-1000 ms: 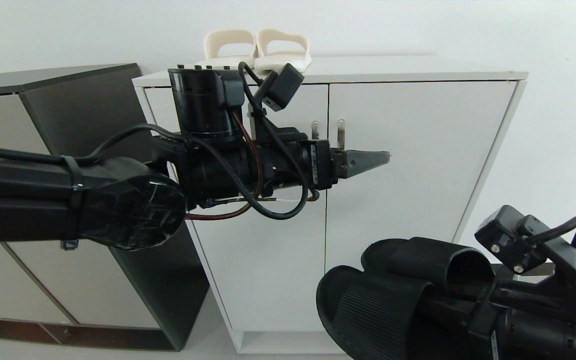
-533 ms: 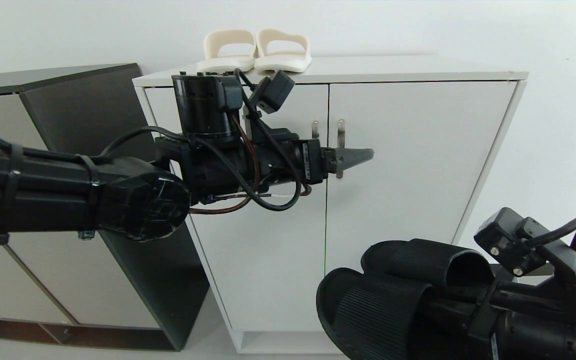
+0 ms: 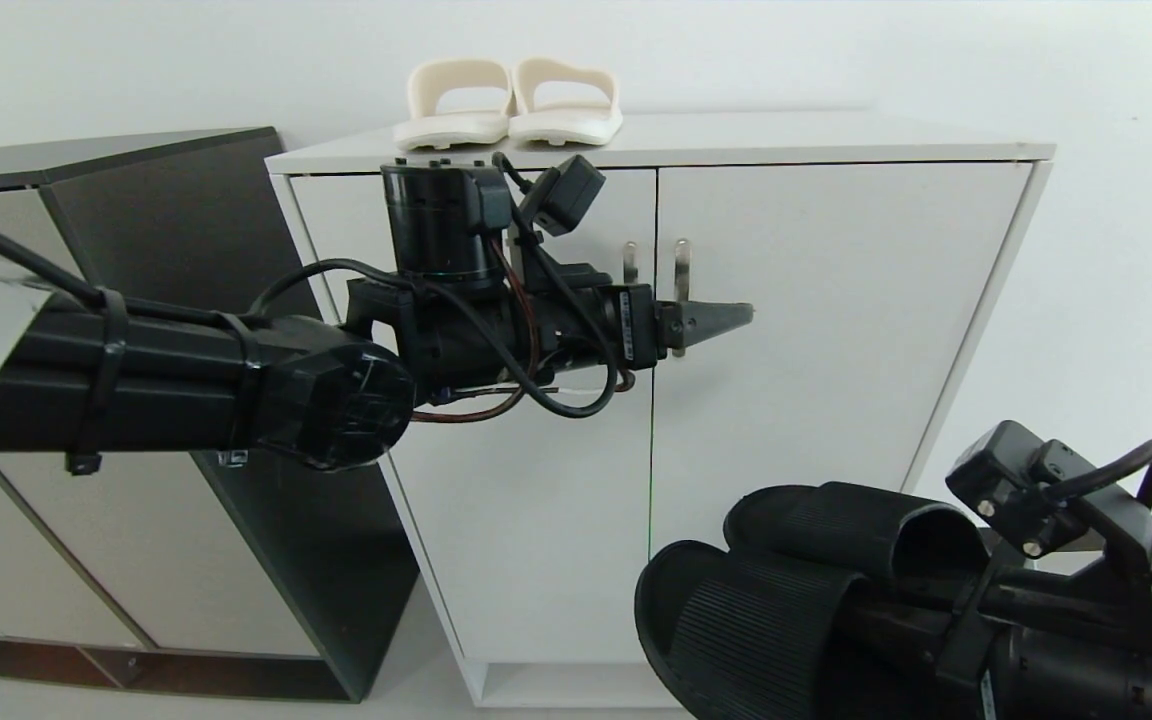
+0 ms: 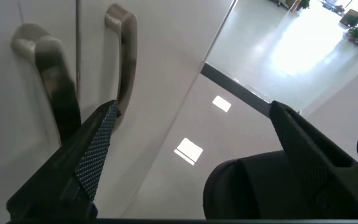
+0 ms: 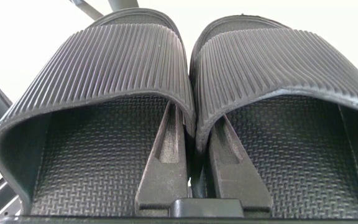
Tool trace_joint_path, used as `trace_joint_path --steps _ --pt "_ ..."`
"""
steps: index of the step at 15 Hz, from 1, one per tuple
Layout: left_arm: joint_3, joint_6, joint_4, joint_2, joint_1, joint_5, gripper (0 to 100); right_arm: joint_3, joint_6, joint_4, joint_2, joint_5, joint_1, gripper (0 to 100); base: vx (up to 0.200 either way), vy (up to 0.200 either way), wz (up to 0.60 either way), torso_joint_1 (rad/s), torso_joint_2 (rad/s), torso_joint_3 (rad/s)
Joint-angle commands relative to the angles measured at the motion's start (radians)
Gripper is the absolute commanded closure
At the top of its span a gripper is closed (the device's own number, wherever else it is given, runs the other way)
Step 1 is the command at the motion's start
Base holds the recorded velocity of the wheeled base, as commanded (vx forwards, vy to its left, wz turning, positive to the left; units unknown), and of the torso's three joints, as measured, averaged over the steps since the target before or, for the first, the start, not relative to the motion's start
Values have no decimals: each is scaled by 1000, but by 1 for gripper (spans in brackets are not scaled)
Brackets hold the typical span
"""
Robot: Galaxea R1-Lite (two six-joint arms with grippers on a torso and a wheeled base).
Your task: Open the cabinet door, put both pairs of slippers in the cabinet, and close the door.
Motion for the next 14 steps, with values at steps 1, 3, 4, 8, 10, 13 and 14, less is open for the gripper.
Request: trace_joint_path --steps 1,3,4,8,10,13,14 --pt "-22 -1 -5 32 1 2 0 1 -1 -1 1 1 0 100 0 0 0 0 0 0" --pt "-29 -1 -7 39 4 2 0 -1 -1 -1 -4 -1 0 100 0 0 0 0 0 0" --pt "-38 -1 -7 45 4 1 0 -1 -1 -1 -4 1 0 100 0 0 0 0 0 0" --pt "-64 -3 -5 70 5 1 0 -1 -1 -1 -4 1 0 100 0 0 0 0 0 0" --pt "-61 -7 -7 67 5 1 100 -1 -1 1 -4 4 0 100 0 0 0 0 0 0" --pt "-32 -12 -5 22 4 1 100 7 -1 6 -4 7 3 100 0 0 0 0 0 0" --pt "14 -12 -7 -28 -2 1 100 18 -6 4 -4 11 7 100 0 0 0 0 0 0"
